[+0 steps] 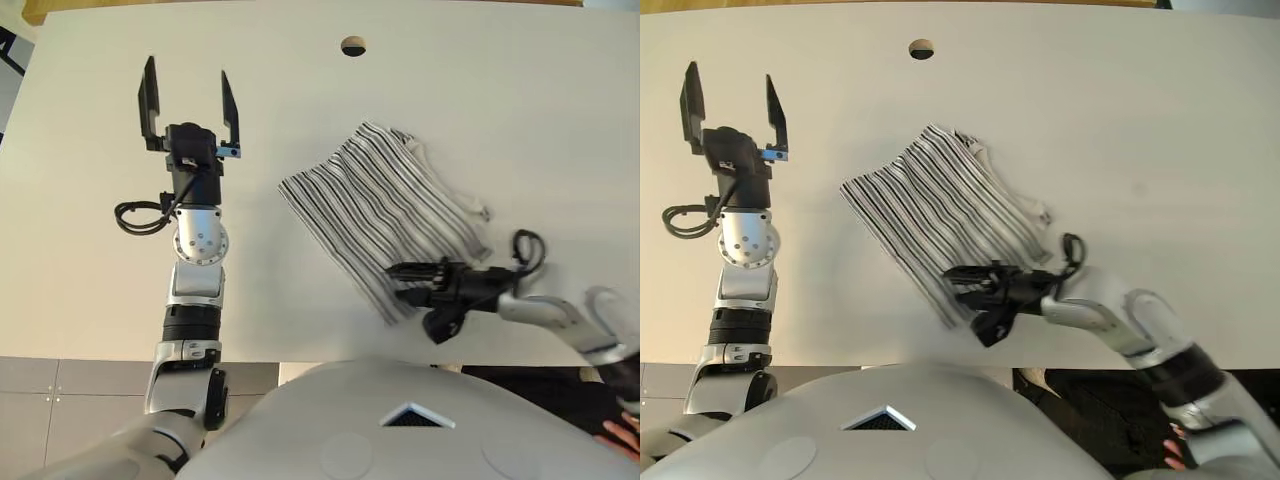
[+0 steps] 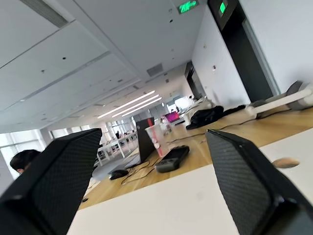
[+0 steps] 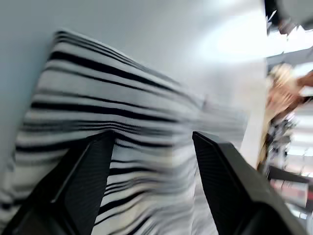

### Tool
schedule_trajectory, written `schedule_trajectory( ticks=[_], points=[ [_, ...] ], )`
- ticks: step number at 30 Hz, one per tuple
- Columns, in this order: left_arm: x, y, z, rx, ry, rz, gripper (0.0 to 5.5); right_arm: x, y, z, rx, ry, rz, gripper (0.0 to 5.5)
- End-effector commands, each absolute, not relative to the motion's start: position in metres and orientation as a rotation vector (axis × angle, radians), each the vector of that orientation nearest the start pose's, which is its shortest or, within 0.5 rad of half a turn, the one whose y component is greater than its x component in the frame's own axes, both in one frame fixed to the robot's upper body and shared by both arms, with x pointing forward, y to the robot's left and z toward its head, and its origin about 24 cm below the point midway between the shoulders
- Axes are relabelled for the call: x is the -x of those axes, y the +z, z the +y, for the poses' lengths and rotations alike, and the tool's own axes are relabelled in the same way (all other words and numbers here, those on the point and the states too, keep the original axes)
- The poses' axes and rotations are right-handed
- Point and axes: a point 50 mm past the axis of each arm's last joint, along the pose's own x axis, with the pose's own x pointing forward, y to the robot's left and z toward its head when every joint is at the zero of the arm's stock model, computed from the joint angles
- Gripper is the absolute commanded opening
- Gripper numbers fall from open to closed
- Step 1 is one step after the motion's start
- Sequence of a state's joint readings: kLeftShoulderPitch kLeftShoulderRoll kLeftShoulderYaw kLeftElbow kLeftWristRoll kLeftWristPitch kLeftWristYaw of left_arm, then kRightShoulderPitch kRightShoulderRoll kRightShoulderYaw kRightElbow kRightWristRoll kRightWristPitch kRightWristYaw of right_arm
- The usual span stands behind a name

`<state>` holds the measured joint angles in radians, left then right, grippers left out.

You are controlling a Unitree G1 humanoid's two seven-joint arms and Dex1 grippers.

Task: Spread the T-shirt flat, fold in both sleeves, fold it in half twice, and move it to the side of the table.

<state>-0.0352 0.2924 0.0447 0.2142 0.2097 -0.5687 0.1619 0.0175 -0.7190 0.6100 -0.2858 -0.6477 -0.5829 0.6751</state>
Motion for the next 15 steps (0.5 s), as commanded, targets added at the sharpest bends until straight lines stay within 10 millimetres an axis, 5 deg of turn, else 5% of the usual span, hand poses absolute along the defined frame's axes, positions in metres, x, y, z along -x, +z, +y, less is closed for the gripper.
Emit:
schedule_trajectory(
  ticks=[1, 3, 6, 9, 15],
  points=[
    [-0.250, 0.067, 0.216, -0.478, 0.074, -0.401, 3.93, -0.164, 0.014, -0.044, 1.299, 1.590, -0.414, 2.94],
    [-0.250, 0.066, 0.218, -0.491, 0.071, -0.398, 3.93, -0.169, 0.029, -0.033, 1.220, 1.510, -0.489, 2.94],
    [-0.251, 0.066, 0.216, -0.505, 0.036, -0.401, 3.93, -0.168, 0.066, -0.061, 1.109, 1.434, -0.548, 2.94],
    [-0.254, 0.066, 0.206, -0.498, -0.018, -0.417, 3.93, -0.191, 0.093, -0.093, 1.126, 1.284, -0.532, 2.94],
    [-0.259, 0.071, 0.193, -0.493, -0.083, -0.447, 3.93, -0.243, 0.106, -0.104, 1.196, 1.114, -0.503, 2.94]
  ],
)
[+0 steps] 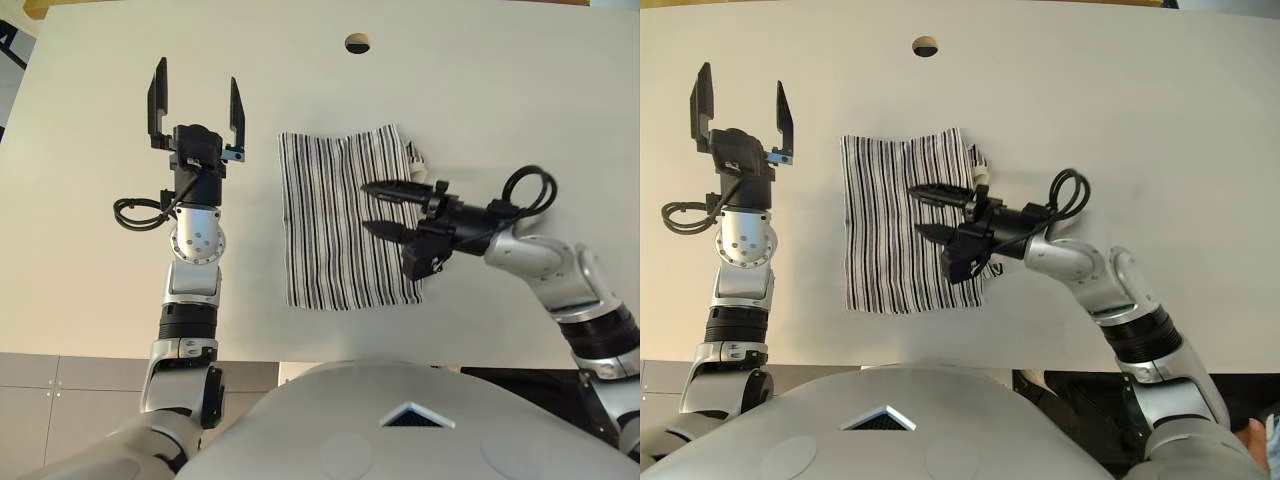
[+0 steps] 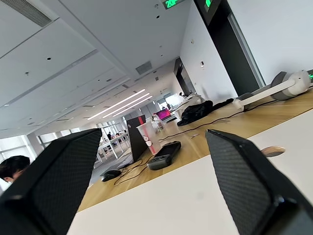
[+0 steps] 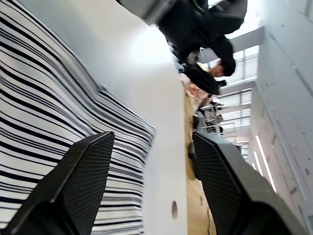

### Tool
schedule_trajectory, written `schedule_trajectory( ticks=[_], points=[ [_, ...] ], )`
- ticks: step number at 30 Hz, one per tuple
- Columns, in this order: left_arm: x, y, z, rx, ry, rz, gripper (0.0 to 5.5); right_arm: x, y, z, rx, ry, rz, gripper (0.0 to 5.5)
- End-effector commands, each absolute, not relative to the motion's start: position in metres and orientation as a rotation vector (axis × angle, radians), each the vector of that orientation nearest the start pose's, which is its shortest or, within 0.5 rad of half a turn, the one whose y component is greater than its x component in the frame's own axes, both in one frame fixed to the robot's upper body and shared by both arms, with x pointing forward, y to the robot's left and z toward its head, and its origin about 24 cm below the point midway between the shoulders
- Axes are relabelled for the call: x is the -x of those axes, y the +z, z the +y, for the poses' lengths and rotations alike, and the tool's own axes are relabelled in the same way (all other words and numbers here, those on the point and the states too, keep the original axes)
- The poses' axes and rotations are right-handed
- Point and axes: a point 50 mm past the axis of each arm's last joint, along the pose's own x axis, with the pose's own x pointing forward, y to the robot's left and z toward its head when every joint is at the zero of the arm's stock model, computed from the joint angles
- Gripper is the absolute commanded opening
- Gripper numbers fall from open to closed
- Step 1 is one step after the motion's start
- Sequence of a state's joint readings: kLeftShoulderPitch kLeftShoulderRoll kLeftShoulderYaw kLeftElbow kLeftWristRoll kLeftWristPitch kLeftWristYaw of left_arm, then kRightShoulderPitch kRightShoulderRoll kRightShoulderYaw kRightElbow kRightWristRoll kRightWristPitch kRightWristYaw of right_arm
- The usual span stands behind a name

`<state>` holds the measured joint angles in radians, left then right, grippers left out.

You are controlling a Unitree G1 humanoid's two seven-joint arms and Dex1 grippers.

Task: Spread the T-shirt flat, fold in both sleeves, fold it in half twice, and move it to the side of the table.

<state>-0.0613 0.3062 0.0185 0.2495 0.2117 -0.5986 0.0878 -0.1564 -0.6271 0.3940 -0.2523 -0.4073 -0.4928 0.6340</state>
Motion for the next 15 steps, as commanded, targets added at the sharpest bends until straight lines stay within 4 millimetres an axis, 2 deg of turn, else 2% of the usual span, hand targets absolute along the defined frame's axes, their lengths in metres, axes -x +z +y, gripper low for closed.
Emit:
schedule_trajectory(
  ticks=[1, 4, 6, 9, 11, 13, 15],
  points=[
    [-0.260, 0.071, 0.192, -0.494, -0.088, -0.446, 3.93, -0.259, 0.099, -0.101, 1.203, 1.074, -0.471, 2.94],
    [-0.262, 0.067, 0.188, -0.493, -0.104, -0.442, 3.93, -0.296, 0.068, -0.093, 1.235, 0.984, -0.344, 2.94],
    [-0.261, 0.065, 0.183, -0.490, -0.118, -0.441, 3.93, -0.304, 0.044, -0.094, 1.266, 0.980, -0.255, 2.94],
    [-0.262, 0.063, 0.181, -0.500, -0.134, -0.437, 3.93, -0.299, 0.009, -0.103, 1.262, 1.021, -0.137, 2.94],
    [-0.264, 0.063, 0.183, -0.500, -0.144, -0.439, 3.93, -0.293, -0.008, -0.118, 1.241, 1.016, -0.066, 2.94],
    [-0.267, 0.066, 0.187, -0.536, -0.157, -0.451, 3.93, -0.288, -0.014, -0.135, 1.215, 0.975, -0.036, 2.94],
    [-0.269, 0.069, 0.194, -0.564, -0.158, -0.453, 3.93, -0.279, -0.012, -0.146, 1.182, 0.941, -0.057, 2.94]
  ],
)
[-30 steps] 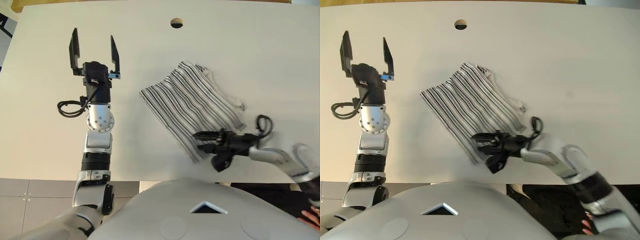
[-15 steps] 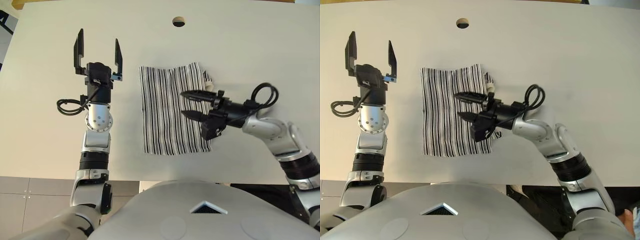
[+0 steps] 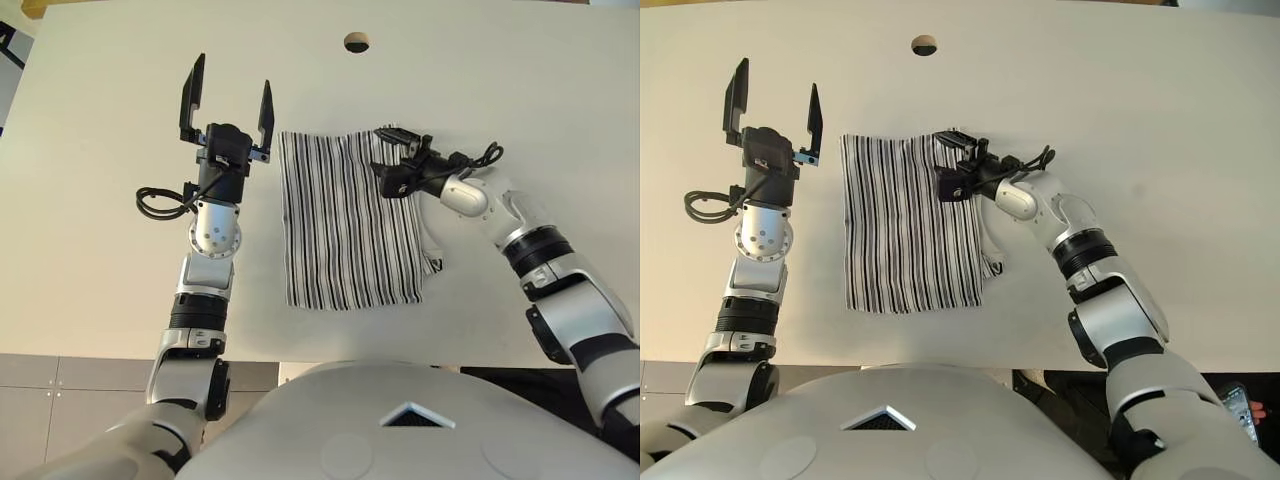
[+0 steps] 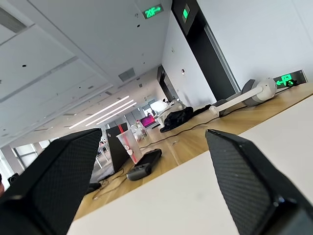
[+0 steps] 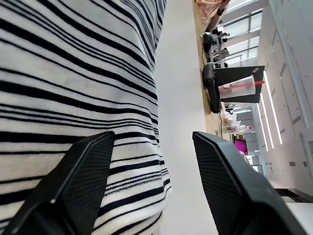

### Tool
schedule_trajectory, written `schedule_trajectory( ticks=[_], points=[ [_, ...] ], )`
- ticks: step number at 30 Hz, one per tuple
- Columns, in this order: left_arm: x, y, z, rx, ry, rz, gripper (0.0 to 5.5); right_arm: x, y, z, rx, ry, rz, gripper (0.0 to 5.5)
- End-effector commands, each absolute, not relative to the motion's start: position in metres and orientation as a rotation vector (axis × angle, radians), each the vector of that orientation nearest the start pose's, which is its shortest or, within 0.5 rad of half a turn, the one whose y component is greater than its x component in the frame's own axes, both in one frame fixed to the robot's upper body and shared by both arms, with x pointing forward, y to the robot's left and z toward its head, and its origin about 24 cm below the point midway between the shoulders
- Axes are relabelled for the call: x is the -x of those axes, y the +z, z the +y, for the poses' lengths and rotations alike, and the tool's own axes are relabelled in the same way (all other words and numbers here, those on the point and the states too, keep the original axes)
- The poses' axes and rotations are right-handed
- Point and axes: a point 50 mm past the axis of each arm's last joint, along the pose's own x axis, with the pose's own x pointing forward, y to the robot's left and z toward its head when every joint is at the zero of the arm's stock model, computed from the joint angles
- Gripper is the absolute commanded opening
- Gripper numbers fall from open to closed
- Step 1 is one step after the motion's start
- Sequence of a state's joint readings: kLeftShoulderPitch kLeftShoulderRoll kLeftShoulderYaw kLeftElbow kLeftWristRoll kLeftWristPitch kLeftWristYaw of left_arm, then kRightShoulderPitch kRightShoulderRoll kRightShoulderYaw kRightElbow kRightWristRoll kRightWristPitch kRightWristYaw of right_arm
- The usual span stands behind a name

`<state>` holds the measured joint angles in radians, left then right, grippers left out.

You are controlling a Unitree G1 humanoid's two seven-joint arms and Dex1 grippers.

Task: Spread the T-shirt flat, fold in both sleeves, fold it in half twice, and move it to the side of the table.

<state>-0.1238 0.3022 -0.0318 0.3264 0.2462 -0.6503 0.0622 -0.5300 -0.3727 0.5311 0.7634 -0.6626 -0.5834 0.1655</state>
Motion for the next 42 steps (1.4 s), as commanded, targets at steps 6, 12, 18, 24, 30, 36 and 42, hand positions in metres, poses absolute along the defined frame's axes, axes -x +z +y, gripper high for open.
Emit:
schedule_trajectory(
  ticks=[6, 12, 18, 24, 30, 36, 42],
  points=[
    [-0.272, 0.065, 0.211, -0.640, -0.169, -0.403, 3.93, -0.276, -0.004, -0.163, 1.096, 0.795, -0.080, 2.94],
    [-0.266, 0.068, 0.220, -0.801, -0.289, -0.418, 3.93, -0.286, 0.041, -0.158, 0.956, 0.644, -0.354, 2.94],
    [-0.217, 0.057, 0.258, -1.189, -0.686, -0.252, 3.93, -0.216, 0.078, -0.202, 0.927, 0.730, -0.411, 2.94],
    [-0.189, 0.037, 0.253, -1.257, -0.968, -0.091, 3.98, -0.162, 0.061, -0.233, 1.288, 0.967, -0.039, 3.22],
    [-0.162, 0.022, 0.231, -1.206, -1.284, -0.024, 3.98, -0.141, 0.055, -0.227, 1.319, 1.175, 0.084, 3.67],
    [-0.164, 0.014, 0.204, -1.183, -1.472, -0.075, 3.98, -0.147, 0.042, -0.210, 1.325, 1.323, 0.057, 3.67],
    [-0.165, 0.010, 0.190, -1.163, -1.595, -0.110, 3.98, -0.153, 0.030, -0.198, 1.322, 1.399, 0.011, 3.67]
  ],
)
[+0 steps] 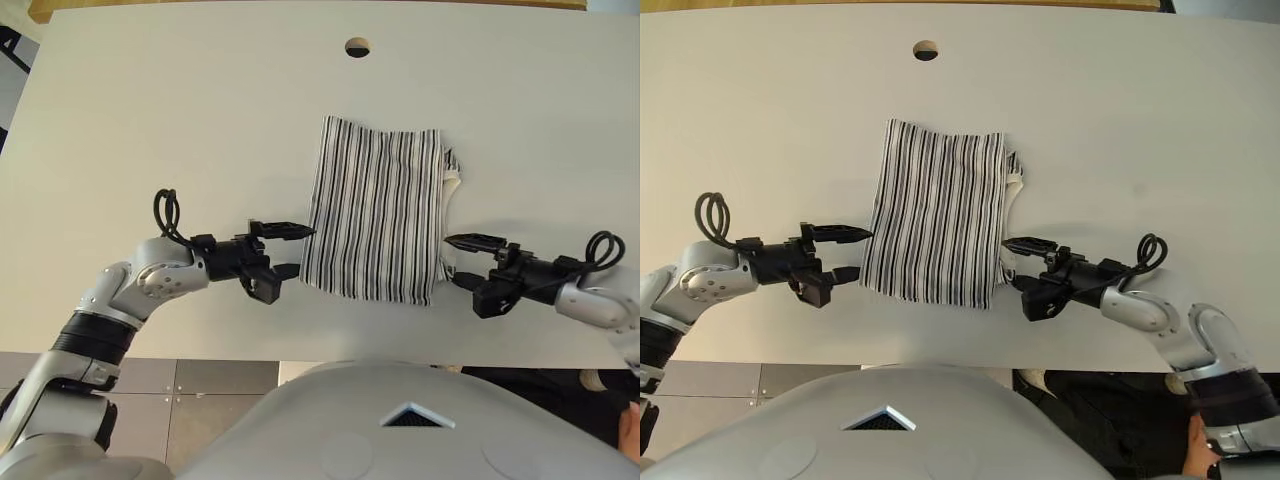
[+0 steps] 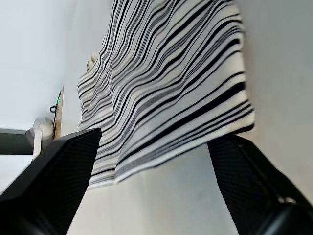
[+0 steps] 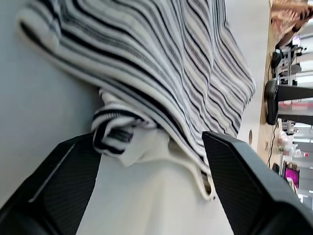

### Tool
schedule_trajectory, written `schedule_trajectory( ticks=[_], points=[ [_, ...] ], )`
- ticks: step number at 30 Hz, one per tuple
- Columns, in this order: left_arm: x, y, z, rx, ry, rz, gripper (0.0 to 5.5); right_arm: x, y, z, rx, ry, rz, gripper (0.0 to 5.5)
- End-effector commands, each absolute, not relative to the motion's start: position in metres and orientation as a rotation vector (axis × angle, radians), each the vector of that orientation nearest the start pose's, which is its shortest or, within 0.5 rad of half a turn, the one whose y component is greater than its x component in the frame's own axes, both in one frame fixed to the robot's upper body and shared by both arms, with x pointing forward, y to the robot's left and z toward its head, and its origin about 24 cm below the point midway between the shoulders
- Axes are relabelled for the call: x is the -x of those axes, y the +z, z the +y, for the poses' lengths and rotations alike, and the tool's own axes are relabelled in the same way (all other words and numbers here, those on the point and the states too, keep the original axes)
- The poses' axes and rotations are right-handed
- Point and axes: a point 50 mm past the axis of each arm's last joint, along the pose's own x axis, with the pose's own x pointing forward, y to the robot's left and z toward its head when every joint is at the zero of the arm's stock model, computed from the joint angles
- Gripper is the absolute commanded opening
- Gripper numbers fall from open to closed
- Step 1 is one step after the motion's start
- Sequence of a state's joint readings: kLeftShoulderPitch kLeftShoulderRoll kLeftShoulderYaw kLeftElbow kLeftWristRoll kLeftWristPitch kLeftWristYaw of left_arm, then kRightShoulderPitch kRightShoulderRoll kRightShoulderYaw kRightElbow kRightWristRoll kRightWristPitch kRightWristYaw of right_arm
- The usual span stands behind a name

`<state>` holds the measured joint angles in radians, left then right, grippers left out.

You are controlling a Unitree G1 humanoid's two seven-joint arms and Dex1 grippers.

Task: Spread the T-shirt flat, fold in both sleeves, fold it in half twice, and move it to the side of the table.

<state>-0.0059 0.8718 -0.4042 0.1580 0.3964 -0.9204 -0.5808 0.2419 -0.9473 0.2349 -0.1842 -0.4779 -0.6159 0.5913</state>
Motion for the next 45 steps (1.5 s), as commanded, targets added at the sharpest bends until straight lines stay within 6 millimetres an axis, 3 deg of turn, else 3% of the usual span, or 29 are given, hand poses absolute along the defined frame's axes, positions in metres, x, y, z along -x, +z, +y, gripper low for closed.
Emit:
schedule_trajectory(
  ticks=[1, 7, 15, 28, 35, 42, 45],
  points=[
    [-0.164, 0.009, 0.189, -1.163, -1.614, -0.111, 3.98, -0.152, 0.029, -0.196, 1.324, 1.416, 0.002, 3.67],
    [-0.159, 0.008, 0.189, -1.143, -1.687, -0.103, 3.98, -0.153, 0.031, -0.191, 1.335, 1.456, -0.018, 3.67],
    [-0.159, 0.001, 0.187, -1.117, -1.728, -0.094, 2.61, -0.151, 0.032, -0.195, 1.335, 1.465, -0.012, 3.72],
    [-0.156, -0.004, 0.185, -1.074, -1.735, -0.095, 0.57, -0.155, 0.026, -0.199, 1.316, 1.412, 0.007, 1.20],
    [-0.158, -0.004, 0.183, -1.058, -1.705, -0.111, 0.17, -0.157, 0.027, -0.194, 1.292, 1.401, -0.024, 0.15],
    [-0.144, -0.001, 0.177, -0.934, -1.660, -0.152, 0.15, -0.158, 0.029, -0.190, 1.211, 1.360, -0.078, 0.10],
    [-0.129, 0.006, 0.178, -0.859, -1.640, -0.144, 0.15, -0.145, 0.033, -0.190, 1.117, 1.345, -0.102, 0.10]
  ],
)
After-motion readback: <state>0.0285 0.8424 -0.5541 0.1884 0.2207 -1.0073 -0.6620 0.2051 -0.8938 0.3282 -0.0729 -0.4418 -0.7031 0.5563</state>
